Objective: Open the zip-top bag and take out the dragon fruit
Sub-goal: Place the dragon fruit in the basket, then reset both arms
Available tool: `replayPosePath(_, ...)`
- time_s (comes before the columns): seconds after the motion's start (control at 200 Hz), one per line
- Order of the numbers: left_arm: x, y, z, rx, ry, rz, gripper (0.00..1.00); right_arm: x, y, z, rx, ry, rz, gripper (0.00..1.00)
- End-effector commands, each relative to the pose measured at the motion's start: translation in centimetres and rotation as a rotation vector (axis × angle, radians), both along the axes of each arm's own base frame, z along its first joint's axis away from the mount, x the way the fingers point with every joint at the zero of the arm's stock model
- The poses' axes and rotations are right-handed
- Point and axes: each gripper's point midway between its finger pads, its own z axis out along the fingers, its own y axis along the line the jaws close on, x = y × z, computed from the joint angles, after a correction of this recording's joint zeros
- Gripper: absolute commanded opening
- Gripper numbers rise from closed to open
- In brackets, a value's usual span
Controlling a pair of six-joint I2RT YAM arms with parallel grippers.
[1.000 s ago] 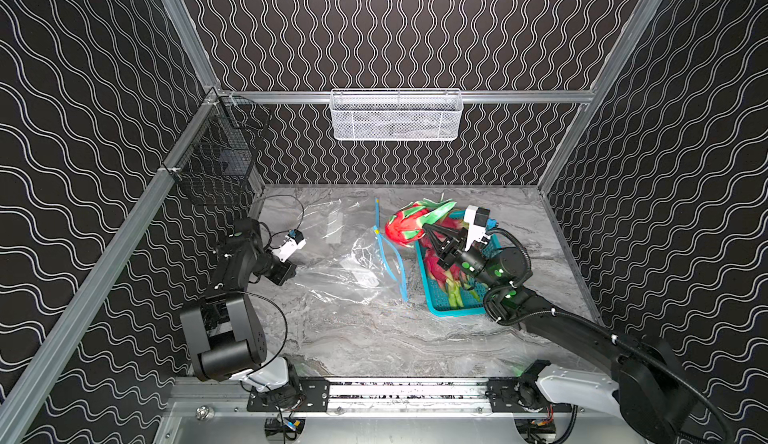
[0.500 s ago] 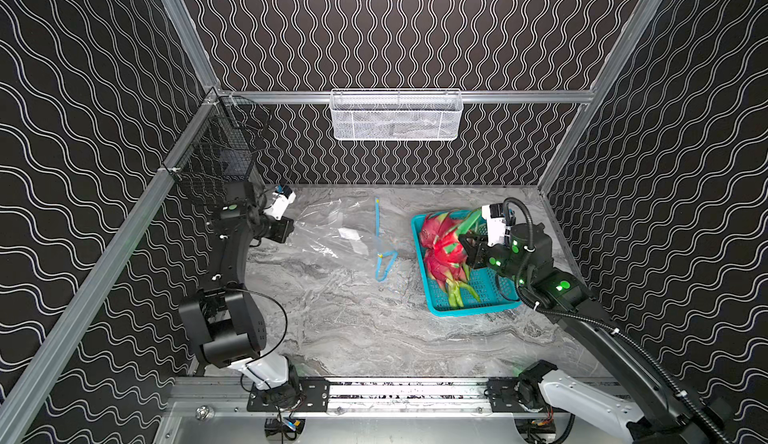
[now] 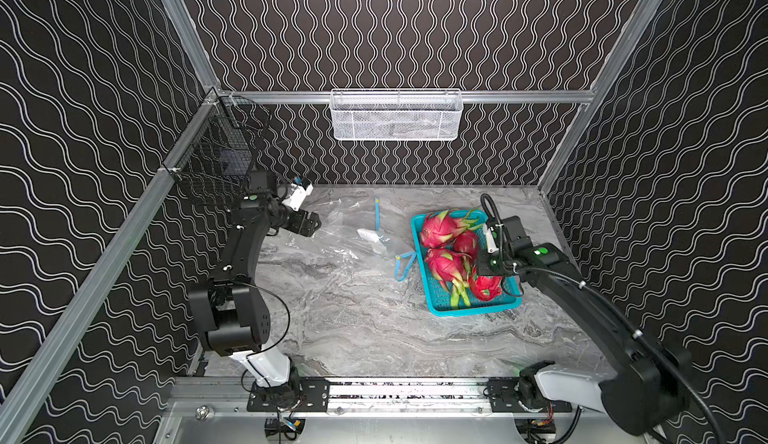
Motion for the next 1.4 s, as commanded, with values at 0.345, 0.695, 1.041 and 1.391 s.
replayPosePath(0.345,-2.9,-0.3,-0.2,-0.200,0.045,0.002,0.99,4.5,1.3,13.1,0.072,-0.366,0.054,0.99)
replayPosePath(0.695,-2.1,-0.4,-7.7,-0.306,-0.167,0.130,0.99,5.7,-9.6,11.8,-0.018,-0.673,-0.284,0.99)
replayPosePath(1.041,-3.6,-0.3,-12.2,-0.347,-0.387,0.195,0.99,2.7,-15.9,1.7,-0.057,-0.872,-0.479,1.00)
replayPosePath(1.391,-6.2,-0.1,-11.4,-0.308,-0.677,0.226,0.99,1.1,-14.1,-1.0,0.016,-1.045,-0.334,1.00)
